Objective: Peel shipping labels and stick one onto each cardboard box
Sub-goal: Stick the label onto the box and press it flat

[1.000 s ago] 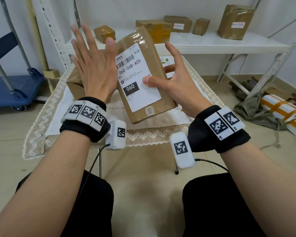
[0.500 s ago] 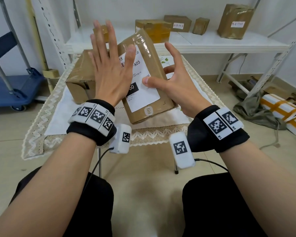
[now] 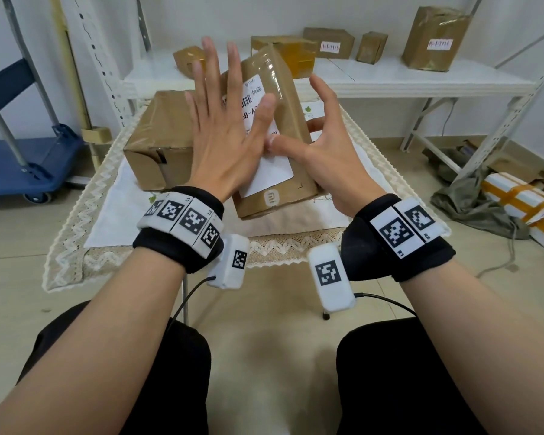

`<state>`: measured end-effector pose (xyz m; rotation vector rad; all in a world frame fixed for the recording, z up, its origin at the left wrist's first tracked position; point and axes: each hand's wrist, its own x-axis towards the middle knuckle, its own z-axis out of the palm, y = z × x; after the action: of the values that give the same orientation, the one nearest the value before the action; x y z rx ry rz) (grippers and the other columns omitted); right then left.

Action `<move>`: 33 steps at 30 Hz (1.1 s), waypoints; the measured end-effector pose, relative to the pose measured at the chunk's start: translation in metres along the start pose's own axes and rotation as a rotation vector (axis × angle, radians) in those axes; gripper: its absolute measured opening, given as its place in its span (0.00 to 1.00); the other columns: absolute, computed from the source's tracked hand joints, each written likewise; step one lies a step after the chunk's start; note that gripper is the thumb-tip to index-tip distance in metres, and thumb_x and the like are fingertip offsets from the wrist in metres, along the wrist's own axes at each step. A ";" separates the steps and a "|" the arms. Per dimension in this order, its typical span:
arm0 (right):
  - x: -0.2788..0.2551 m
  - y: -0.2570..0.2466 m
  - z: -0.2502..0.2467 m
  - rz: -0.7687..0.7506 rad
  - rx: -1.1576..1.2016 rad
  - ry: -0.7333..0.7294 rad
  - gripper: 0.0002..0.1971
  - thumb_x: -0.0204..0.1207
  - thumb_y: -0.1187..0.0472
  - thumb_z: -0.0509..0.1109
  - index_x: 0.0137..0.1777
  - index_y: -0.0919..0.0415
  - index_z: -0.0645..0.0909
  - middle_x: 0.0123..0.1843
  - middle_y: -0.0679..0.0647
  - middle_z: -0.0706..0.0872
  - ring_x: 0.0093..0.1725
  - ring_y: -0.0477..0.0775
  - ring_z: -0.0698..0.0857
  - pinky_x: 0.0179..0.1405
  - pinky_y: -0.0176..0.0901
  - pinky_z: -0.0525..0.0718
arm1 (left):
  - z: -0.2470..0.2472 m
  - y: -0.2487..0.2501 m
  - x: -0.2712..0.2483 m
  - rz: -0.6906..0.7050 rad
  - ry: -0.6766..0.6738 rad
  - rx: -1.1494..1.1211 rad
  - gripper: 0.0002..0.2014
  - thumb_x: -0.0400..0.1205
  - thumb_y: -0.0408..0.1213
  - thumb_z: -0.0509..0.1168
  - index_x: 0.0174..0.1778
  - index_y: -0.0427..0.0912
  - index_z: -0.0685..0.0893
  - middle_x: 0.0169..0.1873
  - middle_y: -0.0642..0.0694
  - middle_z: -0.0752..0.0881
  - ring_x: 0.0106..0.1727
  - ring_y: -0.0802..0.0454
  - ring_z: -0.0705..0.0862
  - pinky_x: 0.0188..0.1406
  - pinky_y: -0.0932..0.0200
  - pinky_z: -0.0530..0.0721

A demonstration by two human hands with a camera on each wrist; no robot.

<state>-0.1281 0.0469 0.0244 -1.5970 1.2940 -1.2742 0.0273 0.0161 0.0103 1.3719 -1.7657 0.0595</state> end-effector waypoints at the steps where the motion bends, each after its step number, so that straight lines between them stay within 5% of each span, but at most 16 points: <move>1: 0.000 0.000 -0.001 -0.002 0.005 0.005 0.54 0.61 0.45 0.84 0.84 0.31 0.56 0.65 0.55 0.78 0.60 0.58 0.87 0.56 0.60 0.90 | 0.001 -0.001 0.000 -0.005 -0.002 0.000 0.39 0.88 0.65 0.40 0.91 0.47 0.41 0.90 0.41 0.36 0.90 0.39 0.35 0.85 0.36 0.32; 10: 0.004 0.001 -0.007 0.011 0.068 0.059 0.54 0.60 0.45 0.85 0.84 0.33 0.58 0.68 0.57 0.77 0.59 0.58 0.89 0.51 0.59 0.93 | -0.005 -0.017 0.006 -0.147 -0.001 -0.064 0.42 0.85 0.68 0.37 0.91 0.48 0.39 0.90 0.42 0.35 0.90 0.40 0.35 0.87 0.30 0.36; 19: 0.006 0.005 0.002 -0.009 0.070 0.111 0.54 0.57 0.36 0.83 0.82 0.30 0.58 0.69 0.57 0.78 0.65 0.57 0.85 0.62 0.61 0.88 | 0.006 0.006 -0.003 0.059 -0.056 -0.023 0.38 0.88 0.64 0.40 0.91 0.48 0.41 0.90 0.42 0.36 0.90 0.40 0.35 0.85 0.36 0.33; 26: 0.007 0.008 -0.002 0.045 0.151 0.128 0.55 0.55 0.41 0.86 0.80 0.29 0.59 0.72 0.59 0.77 0.65 0.61 0.87 0.60 0.60 0.89 | 0.009 -0.006 -0.001 -0.028 -0.066 0.005 0.38 0.89 0.64 0.40 0.91 0.49 0.39 0.90 0.43 0.35 0.90 0.40 0.35 0.85 0.34 0.34; 30: 0.006 0.005 -0.011 0.036 0.228 0.138 0.52 0.65 0.50 0.85 0.84 0.36 0.57 0.67 0.59 0.79 0.59 0.59 0.90 0.54 0.58 0.92 | 0.005 -0.017 0.003 -0.160 -0.041 -0.075 0.40 0.89 0.65 0.44 0.90 0.49 0.37 0.90 0.43 0.34 0.90 0.40 0.36 0.87 0.33 0.36; 33: 0.005 0.002 -0.015 0.048 0.275 0.128 0.48 0.74 0.56 0.82 0.87 0.39 0.55 0.63 0.60 0.81 0.56 0.56 0.92 0.54 0.58 0.93 | -0.003 -0.017 0.005 -0.228 0.018 -0.269 0.42 0.89 0.64 0.51 0.91 0.47 0.40 0.90 0.42 0.38 0.91 0.45 0.40 0.88 0.43 0.40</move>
<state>-0.1433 0.0424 0.0277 -1.3033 1.1670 -1.4736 0.0426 0.0074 0.0074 1.3584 -1.5282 -0.2785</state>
